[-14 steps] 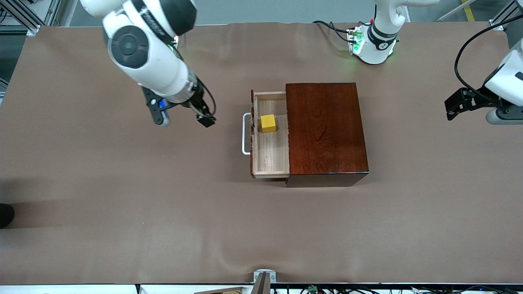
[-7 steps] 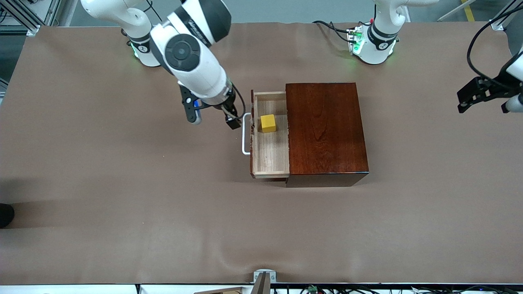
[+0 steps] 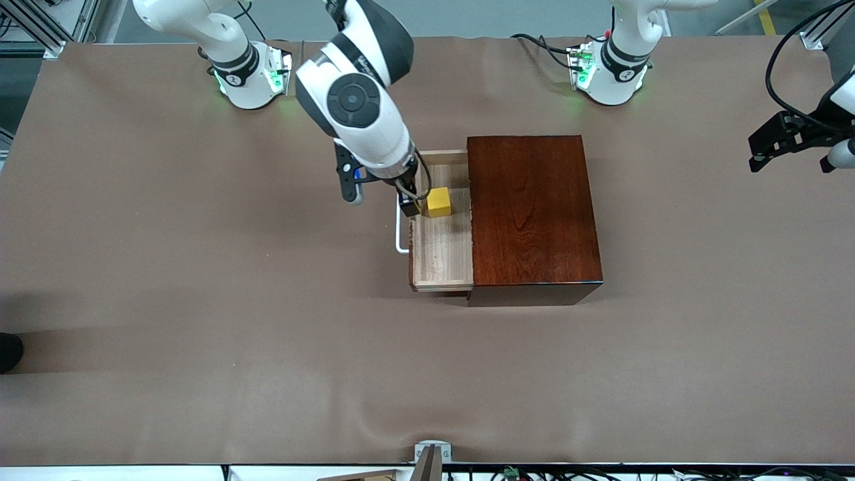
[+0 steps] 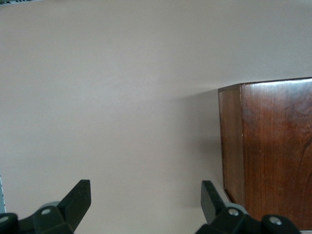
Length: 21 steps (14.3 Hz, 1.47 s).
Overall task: Open drawer, take yellow block, close drawer
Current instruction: 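Lower the right gripper into the drawer over the yellow cube, then close the right gripper on the yellow cube and lift it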
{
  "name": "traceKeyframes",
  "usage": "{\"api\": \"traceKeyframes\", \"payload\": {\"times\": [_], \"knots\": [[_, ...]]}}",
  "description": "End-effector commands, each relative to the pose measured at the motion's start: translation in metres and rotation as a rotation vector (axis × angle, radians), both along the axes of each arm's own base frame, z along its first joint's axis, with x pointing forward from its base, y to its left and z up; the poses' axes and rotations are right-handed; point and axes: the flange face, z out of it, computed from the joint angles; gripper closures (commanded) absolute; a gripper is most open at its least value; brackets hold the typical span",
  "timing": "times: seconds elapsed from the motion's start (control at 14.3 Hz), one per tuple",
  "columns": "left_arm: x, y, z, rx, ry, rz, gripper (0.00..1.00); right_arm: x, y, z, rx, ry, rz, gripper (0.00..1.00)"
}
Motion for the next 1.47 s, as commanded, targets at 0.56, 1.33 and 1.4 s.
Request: {"api": "traceKeyframes", "payload": {"times": [0.56,1.33,1.4], "knots": [[-0.019,-0.009,0.001,-0.016,0.018,-0.030,0.00,-0.015,0.043,-0.054,-0.030,-0.057,-0.056,0.00],[-0.022,-0.005,0.003,-0.011,0.033,-0.037,0.00,-0.031,0.064,-0.095,-0.079,-0.084,-0.039,0.33],[-0.022,-0.005,0.003,-0.011,0.033,-0.039,0.00,-0.030,0.063,-0.094,-0.085,-0.095,-0.031,0.46]]}}
